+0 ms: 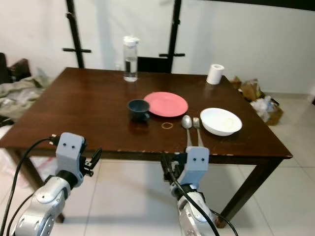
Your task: Setting the table
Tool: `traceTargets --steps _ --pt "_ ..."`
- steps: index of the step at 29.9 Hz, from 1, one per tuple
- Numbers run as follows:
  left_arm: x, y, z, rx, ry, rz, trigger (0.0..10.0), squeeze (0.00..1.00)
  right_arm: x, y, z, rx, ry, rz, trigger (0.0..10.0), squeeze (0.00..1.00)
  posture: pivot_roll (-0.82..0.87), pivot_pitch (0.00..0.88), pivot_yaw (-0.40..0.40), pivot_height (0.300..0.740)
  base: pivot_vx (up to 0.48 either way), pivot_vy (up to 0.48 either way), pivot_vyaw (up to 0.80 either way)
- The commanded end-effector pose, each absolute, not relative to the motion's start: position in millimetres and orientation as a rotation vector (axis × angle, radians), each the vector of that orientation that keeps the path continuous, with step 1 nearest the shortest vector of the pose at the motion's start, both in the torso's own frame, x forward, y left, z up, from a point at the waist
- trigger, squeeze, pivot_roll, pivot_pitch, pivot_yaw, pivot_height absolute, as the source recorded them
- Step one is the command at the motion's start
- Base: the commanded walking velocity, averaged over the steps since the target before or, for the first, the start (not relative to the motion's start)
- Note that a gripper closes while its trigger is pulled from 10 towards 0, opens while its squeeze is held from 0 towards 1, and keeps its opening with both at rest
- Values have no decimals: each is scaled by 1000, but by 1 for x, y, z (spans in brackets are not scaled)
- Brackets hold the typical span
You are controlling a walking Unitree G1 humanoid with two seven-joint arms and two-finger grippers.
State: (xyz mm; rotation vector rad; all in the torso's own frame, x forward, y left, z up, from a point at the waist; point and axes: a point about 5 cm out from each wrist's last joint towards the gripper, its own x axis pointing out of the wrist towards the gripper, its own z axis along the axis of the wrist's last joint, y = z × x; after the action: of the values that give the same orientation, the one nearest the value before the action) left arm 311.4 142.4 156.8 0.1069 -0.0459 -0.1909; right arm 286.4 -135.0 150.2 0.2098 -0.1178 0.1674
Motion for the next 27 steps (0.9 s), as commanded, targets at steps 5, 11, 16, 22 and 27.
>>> traceTargets --steps 5,11,16,22,27 --pt "310 139 152 104 -35 -200 10000 0 284 -138 146 216 -98 160 10000 0 50 43 56 740 -329 0 0" --pt "310 140 152 105 -35 -200 10000 0 283 -138 145 217 -96 162 10000 0 51 50 56 740 -328 0 0" --pt "310 140 152 105 -35 -200 10000 0 283 -138 145 218 -95 163 10000 0 52 52 57 740 -327 0 0" --pt "310 140 152 105 -35 -201 10000 0 283 -137 145 219 -93 165 10000 0 52 52 57 740 -326 0 0" --pt "309 139 152 104 -35 -201 10000 0 282 -137 145 217 -91 166 10000 0 52 55 56 740 -315 0 0"
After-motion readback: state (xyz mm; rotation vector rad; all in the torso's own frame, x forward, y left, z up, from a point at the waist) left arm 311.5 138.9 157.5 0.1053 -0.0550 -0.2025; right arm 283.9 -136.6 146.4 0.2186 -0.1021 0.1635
